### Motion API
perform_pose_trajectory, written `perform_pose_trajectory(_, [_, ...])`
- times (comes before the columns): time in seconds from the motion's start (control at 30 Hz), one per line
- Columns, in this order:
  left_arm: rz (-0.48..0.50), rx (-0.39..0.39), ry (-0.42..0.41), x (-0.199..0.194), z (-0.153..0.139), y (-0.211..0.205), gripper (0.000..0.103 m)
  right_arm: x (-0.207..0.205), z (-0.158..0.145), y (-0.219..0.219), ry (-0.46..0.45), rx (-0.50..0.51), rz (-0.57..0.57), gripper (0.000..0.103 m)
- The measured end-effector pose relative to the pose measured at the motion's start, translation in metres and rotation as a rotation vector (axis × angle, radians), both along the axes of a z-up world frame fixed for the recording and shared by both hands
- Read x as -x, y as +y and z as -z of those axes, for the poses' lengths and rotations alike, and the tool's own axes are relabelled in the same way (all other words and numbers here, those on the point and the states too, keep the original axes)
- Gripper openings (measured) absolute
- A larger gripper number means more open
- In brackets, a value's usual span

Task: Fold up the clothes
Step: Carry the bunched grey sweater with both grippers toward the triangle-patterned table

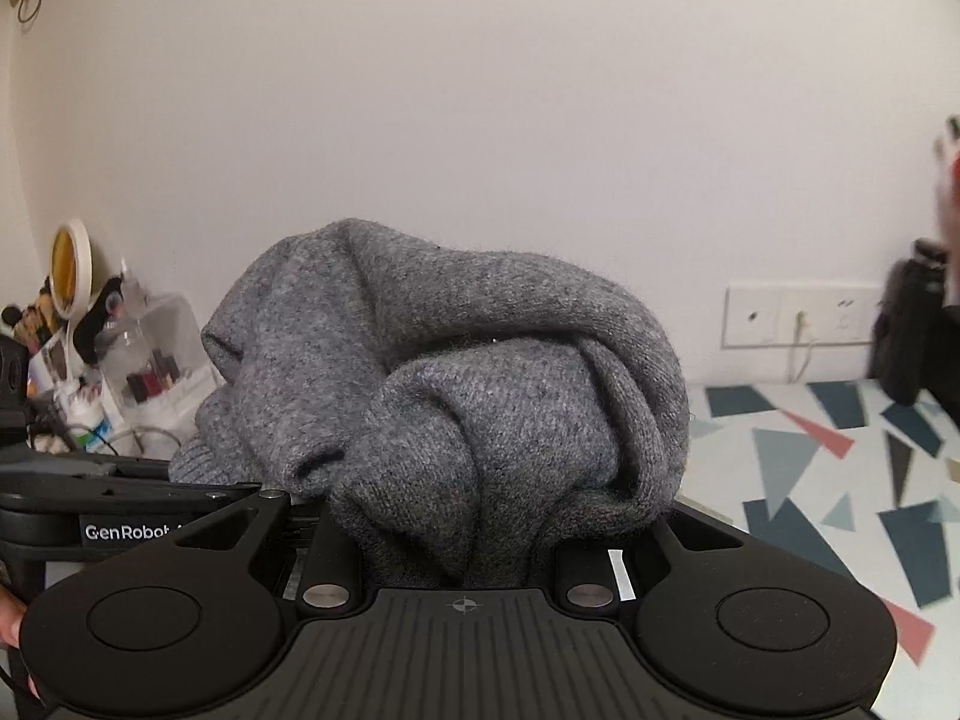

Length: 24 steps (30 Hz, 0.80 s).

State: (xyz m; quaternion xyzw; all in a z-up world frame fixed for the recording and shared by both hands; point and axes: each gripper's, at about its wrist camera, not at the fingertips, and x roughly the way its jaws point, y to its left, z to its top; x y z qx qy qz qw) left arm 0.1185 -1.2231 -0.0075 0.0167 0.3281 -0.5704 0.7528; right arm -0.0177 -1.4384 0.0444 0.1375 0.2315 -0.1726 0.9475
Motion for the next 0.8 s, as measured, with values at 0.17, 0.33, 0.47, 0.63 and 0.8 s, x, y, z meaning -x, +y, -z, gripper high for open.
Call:
perform_pose_trajectory(0.17, [-0.125, -0.063, 0.021, 0.016, 0.026, -0.084, 0.015, -0.018, 0.036, -0.097, 0.02, -0.022, -0.09, 0.022])
perform_pose_trajectory(0.33, [-0.204, -0.185, 0.058, 0.021, 0.067, -0.175, 0.015, -0.025, 0.086, -0.201, 0.098, -0.129, -0.123, 0.022])
perform_pose_trajectory(0.47, [-0.241, -0.275, 0.09, 0.03, 0.099, -0.222, 0.015, -0.025, 0.125, -0.249, 0.166, -0.171, -0.141, 0.022])
perform_pose_trajectory(0.63, [-0.271, -0.362, 0.148, 0.032, 0.13, -0.249, 0.015, -0.022, 0.163, -0.272, 0.234, -0.157, -0.129, 0.022])
perform_pose_trajectory(0.8, [-0.268, -0.443, 0.132, 0.042, 0.135, -0.264, 0.015, -0.022, 0.19, -0.273, 0.298, -0.153, -0.128, 0.023])
